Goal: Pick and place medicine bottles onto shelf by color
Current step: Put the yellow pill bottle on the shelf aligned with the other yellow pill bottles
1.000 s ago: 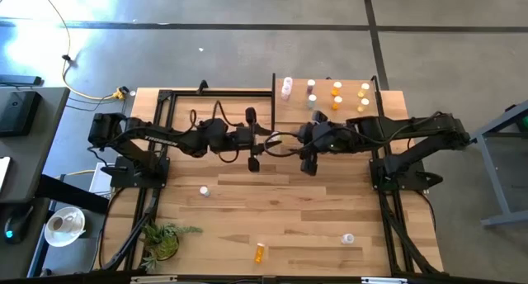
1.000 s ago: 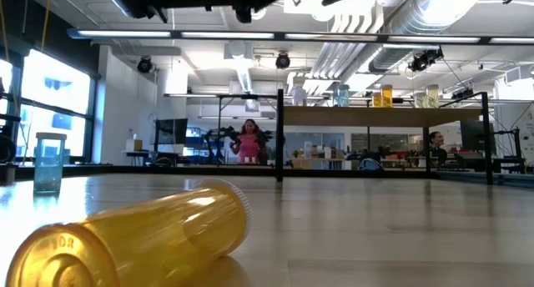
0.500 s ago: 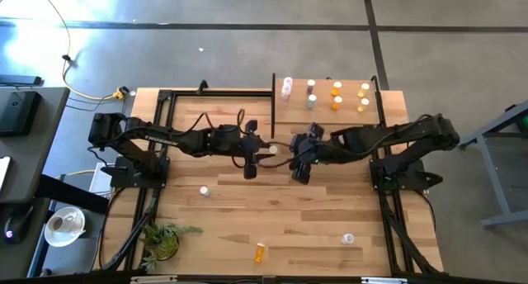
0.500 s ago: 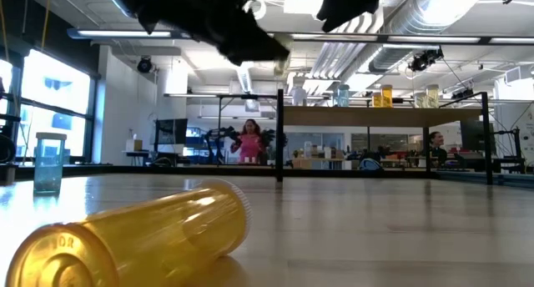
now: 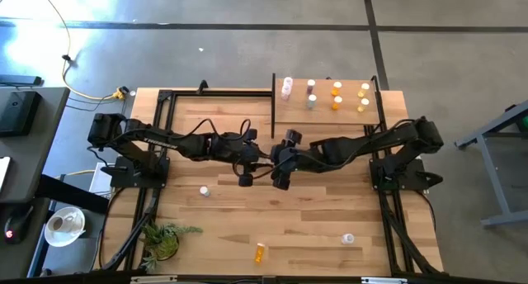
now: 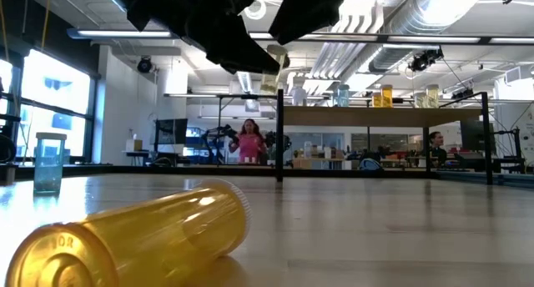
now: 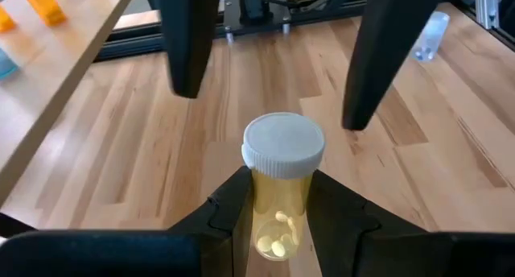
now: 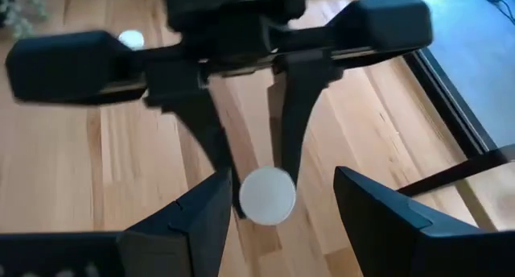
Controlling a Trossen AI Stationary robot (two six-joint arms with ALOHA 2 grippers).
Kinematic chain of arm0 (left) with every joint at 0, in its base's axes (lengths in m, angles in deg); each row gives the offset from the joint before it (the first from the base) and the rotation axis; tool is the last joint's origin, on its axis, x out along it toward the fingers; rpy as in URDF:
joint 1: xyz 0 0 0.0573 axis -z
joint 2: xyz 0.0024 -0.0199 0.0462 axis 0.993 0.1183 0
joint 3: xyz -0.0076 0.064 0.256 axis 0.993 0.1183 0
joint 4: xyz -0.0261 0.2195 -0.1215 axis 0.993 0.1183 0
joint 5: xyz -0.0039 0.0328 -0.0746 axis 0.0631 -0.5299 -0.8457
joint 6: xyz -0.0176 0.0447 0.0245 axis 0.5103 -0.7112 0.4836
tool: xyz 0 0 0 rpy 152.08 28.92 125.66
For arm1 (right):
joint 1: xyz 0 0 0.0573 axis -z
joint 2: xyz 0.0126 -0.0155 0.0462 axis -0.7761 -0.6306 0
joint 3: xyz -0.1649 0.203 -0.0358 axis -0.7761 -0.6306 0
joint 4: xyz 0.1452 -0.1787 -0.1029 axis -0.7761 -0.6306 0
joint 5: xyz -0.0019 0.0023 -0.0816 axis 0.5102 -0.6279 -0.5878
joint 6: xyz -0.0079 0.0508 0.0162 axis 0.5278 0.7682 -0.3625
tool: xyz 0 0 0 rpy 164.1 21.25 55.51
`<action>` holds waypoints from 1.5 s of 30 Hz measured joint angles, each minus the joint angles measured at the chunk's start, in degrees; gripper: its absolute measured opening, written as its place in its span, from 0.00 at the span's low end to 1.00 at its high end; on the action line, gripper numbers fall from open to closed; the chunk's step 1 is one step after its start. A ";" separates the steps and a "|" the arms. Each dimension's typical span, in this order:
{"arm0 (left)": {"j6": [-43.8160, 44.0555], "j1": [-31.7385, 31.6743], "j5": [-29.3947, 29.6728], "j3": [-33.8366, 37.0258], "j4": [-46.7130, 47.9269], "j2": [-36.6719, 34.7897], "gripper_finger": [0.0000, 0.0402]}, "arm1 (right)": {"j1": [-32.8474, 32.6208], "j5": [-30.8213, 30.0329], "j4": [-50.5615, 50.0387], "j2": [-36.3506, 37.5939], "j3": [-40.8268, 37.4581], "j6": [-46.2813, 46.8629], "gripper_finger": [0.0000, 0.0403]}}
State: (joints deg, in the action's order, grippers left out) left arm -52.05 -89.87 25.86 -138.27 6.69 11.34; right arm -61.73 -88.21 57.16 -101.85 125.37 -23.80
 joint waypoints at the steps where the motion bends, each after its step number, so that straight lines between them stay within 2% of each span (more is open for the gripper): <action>1: -0.24 0.08 0.00 0.00 0.00 0.00 0.23 | 0.00 -0.21 0.19 -0.05 0.00 0.33 0.52; 7: -1.51 0.40 1.67 0.02 -2.41 0.02 0.23 | -0.04 2.40 0.41 -0.11 0.00 2.13 0.52; 22: -1.95 0.51 1.27 0.02 -4.57 0.07 0.23 | -0.04 -1.97 0.15 0.68 0.00 0.13 0.52; 30: -2.32 0.51 1.36 0.02 -7.02 0.07 0.23 | -0.04 0.83 -0.18 0.85 0.00 0.58 0.52; 45: -4.09 0.51 1.51 0.04 -7.74 0.07 0.23 | -0.02 0.65 -1.18 0.83 0.00 -0.98 0.29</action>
State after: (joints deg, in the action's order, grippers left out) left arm -56.14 -89.36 27.37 -138.23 -1.05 11.41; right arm -61.76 -87.57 55.98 -101.02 125.37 -24.78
